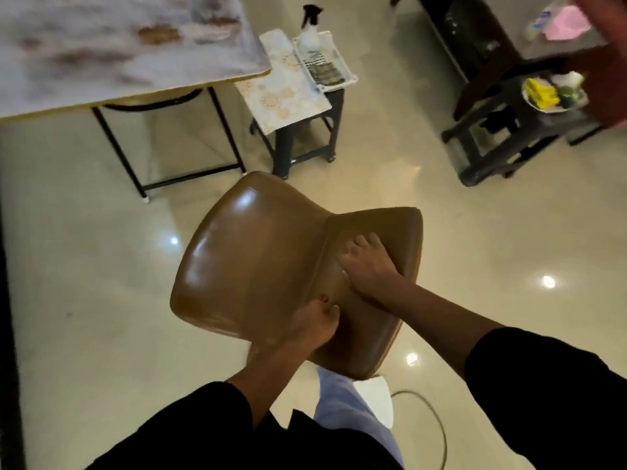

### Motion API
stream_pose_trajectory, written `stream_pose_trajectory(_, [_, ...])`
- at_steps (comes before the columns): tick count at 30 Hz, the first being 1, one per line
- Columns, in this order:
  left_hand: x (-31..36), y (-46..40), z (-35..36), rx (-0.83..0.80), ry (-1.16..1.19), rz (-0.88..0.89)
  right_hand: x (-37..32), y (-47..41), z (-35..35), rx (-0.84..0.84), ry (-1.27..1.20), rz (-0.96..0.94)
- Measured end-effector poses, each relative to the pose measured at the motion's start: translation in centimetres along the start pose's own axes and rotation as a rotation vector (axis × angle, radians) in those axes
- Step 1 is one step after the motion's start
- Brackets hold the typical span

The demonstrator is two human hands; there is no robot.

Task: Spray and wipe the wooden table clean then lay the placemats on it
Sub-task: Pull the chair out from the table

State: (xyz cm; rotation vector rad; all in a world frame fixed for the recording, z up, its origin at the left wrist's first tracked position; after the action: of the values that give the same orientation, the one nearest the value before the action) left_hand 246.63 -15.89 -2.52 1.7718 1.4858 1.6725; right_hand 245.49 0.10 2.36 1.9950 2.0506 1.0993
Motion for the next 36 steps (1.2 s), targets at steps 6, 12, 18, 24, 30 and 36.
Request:
stream_pose_trajectory(6, [-0.5,-0.9,4.1,0.110,0.097,-0.238,1.5,-5.6,2.6,-0.078,0.214,-0.169])
stream_pose_trajectory(12, [-3.0,-3.1,6.9,0.243,0.229,-0.629,3.3,-9.3,5.0,-0.215,0.288,-0.156])
stream_pose_trajectory(18, [-3.0,-2.6,6.7,0.354,0.437,-0.809,3.7,-11.3,5.5,-0.276,0.270,-0.110])
stream_pose_trajectory(24, [-6.4,-5.1,8.2,0.443,0.648,-0.790,5.7,-13.1,5.2,-0.258,0.197,-0.021])
stream_pose_trajectory(30, [-2.2,-1.9,6.0,0.374,0.467,-0.731,6.8,-14.0,5.3,-0.229,0.152,-0.023])
stream_pose_trajectory(36, [-3.9,-1.5,6.1,0.469,0.454,-0.788,6.9,-13.7,4.3,-0.155,0.033,-0.007])
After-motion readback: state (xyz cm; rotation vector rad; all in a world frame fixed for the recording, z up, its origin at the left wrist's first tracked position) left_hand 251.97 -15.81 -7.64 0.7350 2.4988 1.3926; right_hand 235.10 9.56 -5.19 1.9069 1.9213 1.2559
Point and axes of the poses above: each hand's wrist, its own y-axis away from the middle knuckle, its own z-axis out of the palm, x = y × z, the point moved 1 cm from there along -y, towards the middle knuckle, and after that the axes turned 12 degrees about y, right-handed, at the moved point
